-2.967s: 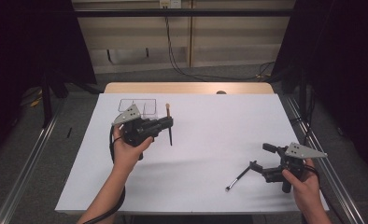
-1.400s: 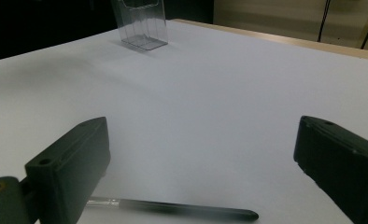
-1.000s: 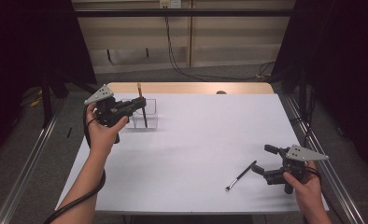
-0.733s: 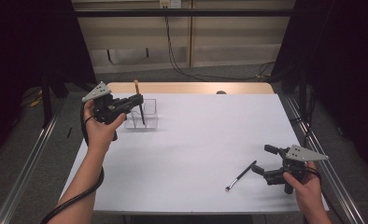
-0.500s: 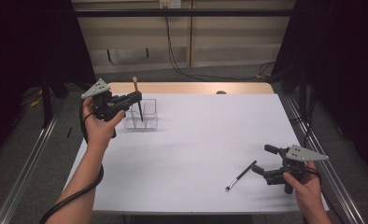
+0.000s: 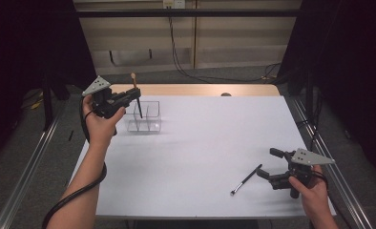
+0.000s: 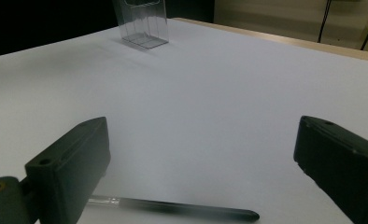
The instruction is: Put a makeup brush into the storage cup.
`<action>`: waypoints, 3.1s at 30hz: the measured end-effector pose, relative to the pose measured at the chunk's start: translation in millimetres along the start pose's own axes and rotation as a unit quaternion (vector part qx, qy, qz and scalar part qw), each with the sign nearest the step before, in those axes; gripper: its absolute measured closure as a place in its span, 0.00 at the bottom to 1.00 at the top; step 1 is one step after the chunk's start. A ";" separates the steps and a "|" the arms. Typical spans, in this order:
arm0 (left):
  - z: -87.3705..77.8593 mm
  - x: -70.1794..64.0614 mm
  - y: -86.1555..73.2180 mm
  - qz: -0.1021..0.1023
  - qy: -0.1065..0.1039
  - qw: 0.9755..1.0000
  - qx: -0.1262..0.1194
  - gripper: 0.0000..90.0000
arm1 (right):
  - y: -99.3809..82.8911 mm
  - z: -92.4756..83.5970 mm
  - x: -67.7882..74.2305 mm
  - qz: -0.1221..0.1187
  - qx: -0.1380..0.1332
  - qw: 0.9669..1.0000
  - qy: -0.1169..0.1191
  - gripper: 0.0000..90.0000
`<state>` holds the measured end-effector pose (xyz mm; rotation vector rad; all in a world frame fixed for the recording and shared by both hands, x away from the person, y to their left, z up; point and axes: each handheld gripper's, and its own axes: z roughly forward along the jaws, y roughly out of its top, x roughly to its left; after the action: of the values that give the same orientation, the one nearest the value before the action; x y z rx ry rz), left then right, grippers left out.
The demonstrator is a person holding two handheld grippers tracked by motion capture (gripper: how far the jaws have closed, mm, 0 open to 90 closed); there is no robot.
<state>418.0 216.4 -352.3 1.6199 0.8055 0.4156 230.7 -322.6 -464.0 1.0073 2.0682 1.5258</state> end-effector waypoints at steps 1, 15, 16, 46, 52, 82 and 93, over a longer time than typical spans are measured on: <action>0.5 1.7 -0.2 -0.001 0.001 1.000 0.000 0.93 | -0.1 0.0 0.0 0.000 -0.001 1.000 0.000 0.03; 3.8 17.1 1.2 -0.011 0.033 0.999 -0.006 0.93 | -0.4 0.4 0.1 -0.002 0.002 1.000 0.000 0.04; 4.1 17.8 1.3 -0.012 0.034 0.999 -0.008 0.93 | -0.3 0.5 0.3 -0.002 0.002 1.000 0.001 0.04; 7.5 41.5 2.5 -0.004 0.104 0.994 -0.016 0.93 | 0.0 1.3 1.4 -0.005 0.001 1.000 0.006 0.04; 7.8 42.9 -2.7 -0.004 0.107 0.994 -0.013 0.93 | -0.5 2.1 1.5 -0.007 0.003 1.000 0.009 0.04; 14.4 41.0 -33.7 -0.015 0.108 0.994 -0.002 0.92 | -0.5 1.7 1.9 -0.007 0.003 1.000 0.009 0.04; 11.3 41.6 -35.1 -0.022 0.105 0.994 -0.001 0.85 | -0.5 2.6 2.4 -0.009 0.004 1.000 0.009 0.04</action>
<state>444.9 238.8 -395.4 1.5693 0.9973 0.5620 230.7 -319.2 -465.1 0.9788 2.0912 1.5250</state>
